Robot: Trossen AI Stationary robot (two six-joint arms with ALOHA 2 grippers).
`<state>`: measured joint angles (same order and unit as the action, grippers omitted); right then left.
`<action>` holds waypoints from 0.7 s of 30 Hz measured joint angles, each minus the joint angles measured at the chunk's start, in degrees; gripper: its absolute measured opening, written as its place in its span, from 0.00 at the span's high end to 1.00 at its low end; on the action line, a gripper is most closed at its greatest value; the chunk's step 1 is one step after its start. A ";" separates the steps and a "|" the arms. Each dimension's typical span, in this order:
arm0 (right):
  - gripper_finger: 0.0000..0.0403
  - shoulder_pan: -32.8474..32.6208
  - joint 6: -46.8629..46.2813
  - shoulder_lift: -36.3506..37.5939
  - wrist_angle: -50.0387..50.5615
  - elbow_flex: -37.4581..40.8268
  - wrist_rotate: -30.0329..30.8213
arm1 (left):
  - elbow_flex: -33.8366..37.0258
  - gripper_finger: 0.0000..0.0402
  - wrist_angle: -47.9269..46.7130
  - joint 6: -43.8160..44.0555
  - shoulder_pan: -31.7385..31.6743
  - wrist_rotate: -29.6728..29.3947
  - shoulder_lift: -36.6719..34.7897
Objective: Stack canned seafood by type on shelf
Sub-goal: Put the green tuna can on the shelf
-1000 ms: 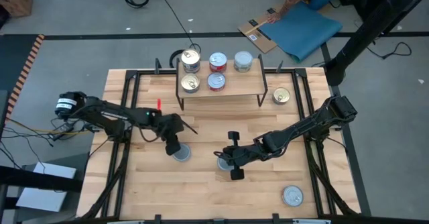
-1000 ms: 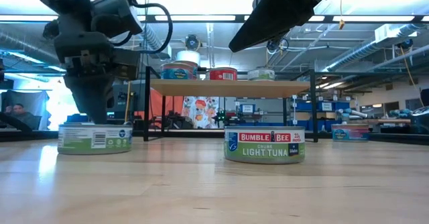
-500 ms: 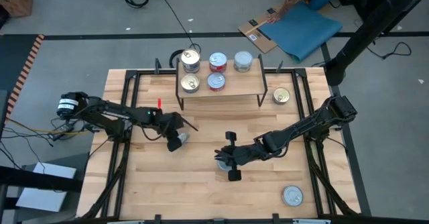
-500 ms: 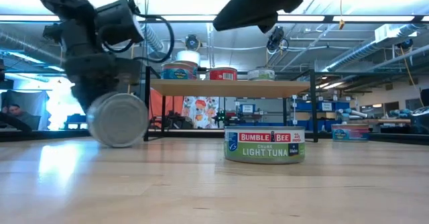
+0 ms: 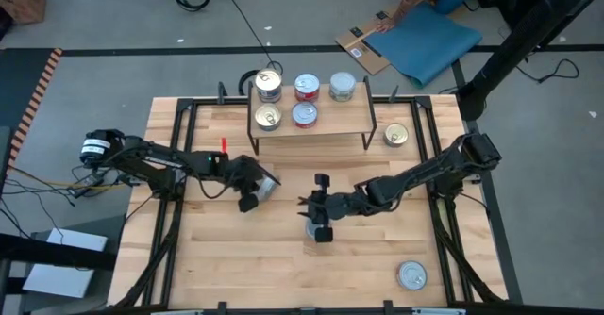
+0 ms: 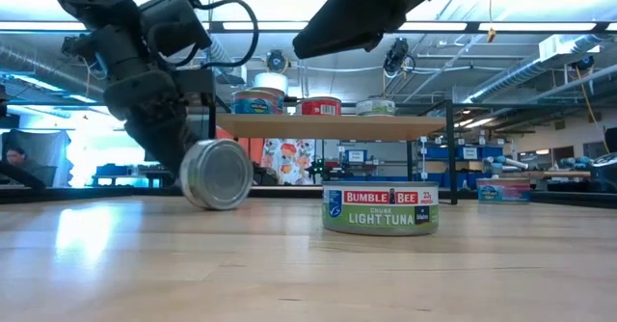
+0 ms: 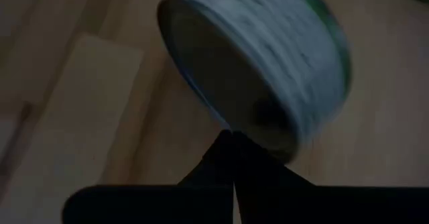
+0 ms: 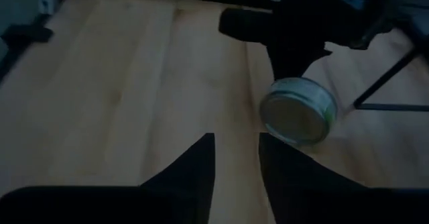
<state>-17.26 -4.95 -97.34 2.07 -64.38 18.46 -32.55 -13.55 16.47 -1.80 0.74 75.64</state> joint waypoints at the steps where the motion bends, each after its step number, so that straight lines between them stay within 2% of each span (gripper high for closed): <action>1: 0.68 0.46 0.97 0.00 0.09 0.00 0.06 | -0.01 1.00 0.47 -1.00 0.00 -0.28 -0.02; 8: 0.54 4.91 13.25 0.00 1.40 0.00 -2.69 | -0.03 1.00 2.96 -5.96 0.22 -3.80 -0.04; 15: 0.39 9.98 18.77 0.00 0.56 0.00 -8.55 | -0.03 1.00 6.86 -9.82 1.92 -7.64 -0.04; 21: 0.34 13.01 24.74 0.00 -1.61 0.00 -12.65 | -0.03 1.00 6.90 -10.55 2.75 -10.72 -0.06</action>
<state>-4.24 19.79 -97.34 0.47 -64.38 5.81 -32.58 -6.66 5.92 0.94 -9.98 75.57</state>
